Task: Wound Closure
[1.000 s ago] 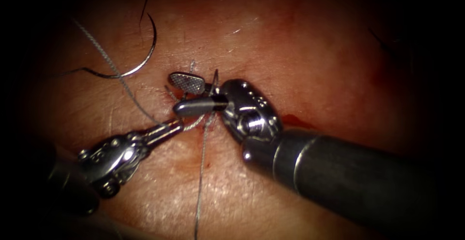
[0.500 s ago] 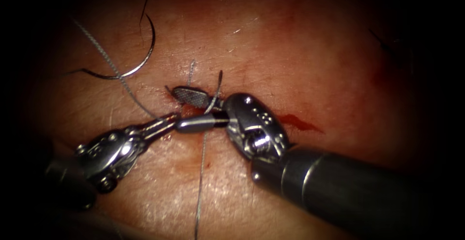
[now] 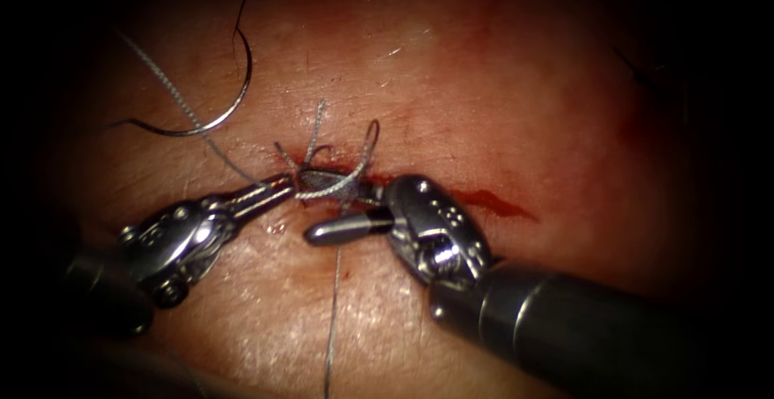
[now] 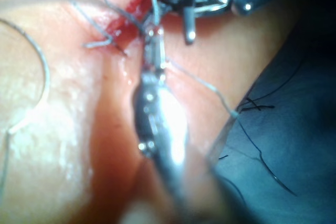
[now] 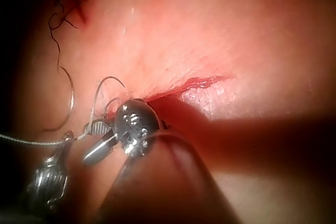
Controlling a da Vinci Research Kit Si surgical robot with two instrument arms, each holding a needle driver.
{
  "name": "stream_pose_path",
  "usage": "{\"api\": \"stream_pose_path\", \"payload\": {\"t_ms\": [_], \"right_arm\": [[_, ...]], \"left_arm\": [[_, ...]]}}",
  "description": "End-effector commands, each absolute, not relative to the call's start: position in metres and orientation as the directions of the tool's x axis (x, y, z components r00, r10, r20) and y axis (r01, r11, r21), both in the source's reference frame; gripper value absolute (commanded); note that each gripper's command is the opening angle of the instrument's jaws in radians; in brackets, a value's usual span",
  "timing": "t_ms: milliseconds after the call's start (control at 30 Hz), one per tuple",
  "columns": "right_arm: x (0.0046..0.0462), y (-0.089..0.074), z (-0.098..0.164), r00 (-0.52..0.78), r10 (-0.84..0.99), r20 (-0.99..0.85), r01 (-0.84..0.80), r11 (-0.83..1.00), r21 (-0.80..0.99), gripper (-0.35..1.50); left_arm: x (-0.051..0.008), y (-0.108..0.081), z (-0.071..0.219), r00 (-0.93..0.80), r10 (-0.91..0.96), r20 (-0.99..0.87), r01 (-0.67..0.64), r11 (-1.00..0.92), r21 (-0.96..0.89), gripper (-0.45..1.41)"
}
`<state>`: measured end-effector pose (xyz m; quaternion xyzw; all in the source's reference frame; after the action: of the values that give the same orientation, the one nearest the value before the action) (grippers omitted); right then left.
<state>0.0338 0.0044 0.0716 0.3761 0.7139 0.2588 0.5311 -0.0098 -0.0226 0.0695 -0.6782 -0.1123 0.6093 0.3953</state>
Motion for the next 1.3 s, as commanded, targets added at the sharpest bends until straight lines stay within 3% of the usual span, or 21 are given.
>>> {"api": "stream_pose_path", "payload": {"t_ms": [33, 300, 367, 433, 533, 833, 1100, 1300], "right_arm": [[0.0346, 0.0038, 0.0724, -0.146, 0.802, -0.578, 0.251, 0.596, 0.763, 1.26], [0.0345, 0.0058, 0.0729, -0.107, 0.752, -0.651, 0.142, 0.659, 0.738, 1.23], [0.0346, 0.0065, 0.0728, -0.129, 0.741, -0.659, 0.115, 0.671, 0.733, 0.89], [0.0346, 0.0066, 0.0726, -0.126, 0.732, -0.670, 0.151, 0.681, 0.716, -0.06], [0.0348, 0.0073, 0.0724, -0.142, 0.732, -0.666, 0.097, 0.680, 0.727, -0.35], [0.0341, 0.0110, 0.0725, -0.296, 0.723, -0.624, 0.045, 0.664, 0.747, -0.35], [0.0341, 0.0094, 0.0737, -0.360, 0.871, -0.334, 0.349, 0.458, 0.818, -0.35], [0.0345, 0.0084, 0.0734, -0.359, 0.900, -0.247, 0.371, 0.381, 0.847, -0.35]], "left_arm": [[-0.0098, -0.0235, 0.0699, 0.228, 0.634, -0.739, -0.332, -0.663, -0.671, -0.45], [-0.0105, -0.0246, 0.0684, 0.226, 0.639, -0.735, -0.319, -0.665, -0.676, -0.45], [-0.0110, -0.0255, 0.0682, 0.220, 0.639, -0.737, -0.315, -0.668, -0.674, -0.45], [-0.0111, -0.0258, 0.0681, 0.217, 0.639, -0.738, -0.313, -0.670, -0.673, -0.45], [-0.0111, -0.0260, 0.0681, 0.217, 0.639, -0.738, -0.312, -0.671, -0.672, -0.45], [-0.0112, -0.0262, 0.0690, 0.212, 0.634, -0.743, -0.313, -0.677, -0.667, -0.45], [-0.0102, -0.0254, 0.0707, 0.203, 0.632, -0.748, -0.306, -0.685, -0.662, -0.45], [-0.0101, -0.0249, 0.0728, 0.185, 0.633, -0.752, -0.304, -0.691, -0.656, -0.45]]}}
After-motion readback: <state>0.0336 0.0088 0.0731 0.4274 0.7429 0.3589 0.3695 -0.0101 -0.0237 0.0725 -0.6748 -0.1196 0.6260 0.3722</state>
